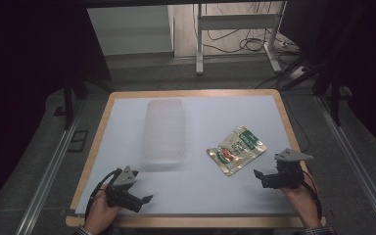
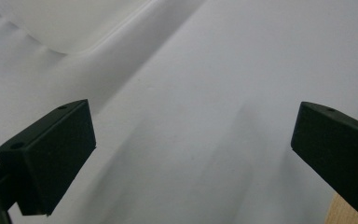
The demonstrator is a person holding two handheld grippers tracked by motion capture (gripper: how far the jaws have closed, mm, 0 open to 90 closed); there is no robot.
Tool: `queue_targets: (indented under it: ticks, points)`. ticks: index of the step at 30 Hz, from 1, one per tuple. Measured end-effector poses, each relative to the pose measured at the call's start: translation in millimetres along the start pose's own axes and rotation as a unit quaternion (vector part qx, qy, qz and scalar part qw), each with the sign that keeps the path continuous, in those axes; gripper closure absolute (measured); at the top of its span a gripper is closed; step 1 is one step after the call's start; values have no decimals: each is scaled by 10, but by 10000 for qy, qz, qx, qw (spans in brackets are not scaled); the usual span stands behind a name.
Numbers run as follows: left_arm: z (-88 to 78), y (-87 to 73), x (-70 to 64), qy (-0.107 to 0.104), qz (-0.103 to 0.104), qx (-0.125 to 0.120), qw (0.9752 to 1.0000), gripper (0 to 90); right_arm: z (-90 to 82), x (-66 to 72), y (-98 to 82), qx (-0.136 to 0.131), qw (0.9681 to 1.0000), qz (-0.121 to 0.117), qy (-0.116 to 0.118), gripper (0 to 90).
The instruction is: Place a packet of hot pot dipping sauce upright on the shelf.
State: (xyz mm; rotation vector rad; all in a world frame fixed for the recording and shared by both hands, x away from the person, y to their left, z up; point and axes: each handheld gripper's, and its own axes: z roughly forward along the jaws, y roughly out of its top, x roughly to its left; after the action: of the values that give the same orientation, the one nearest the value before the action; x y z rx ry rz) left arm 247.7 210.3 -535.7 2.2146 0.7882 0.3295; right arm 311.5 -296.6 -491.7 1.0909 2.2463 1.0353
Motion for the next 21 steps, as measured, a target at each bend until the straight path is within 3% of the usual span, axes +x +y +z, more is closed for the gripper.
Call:
queue_targets:
  ticks: [21]
  points:
    - [1,3,-2,70,19,17,10000,0,262,-140,185,98,9999,-7,112,10]
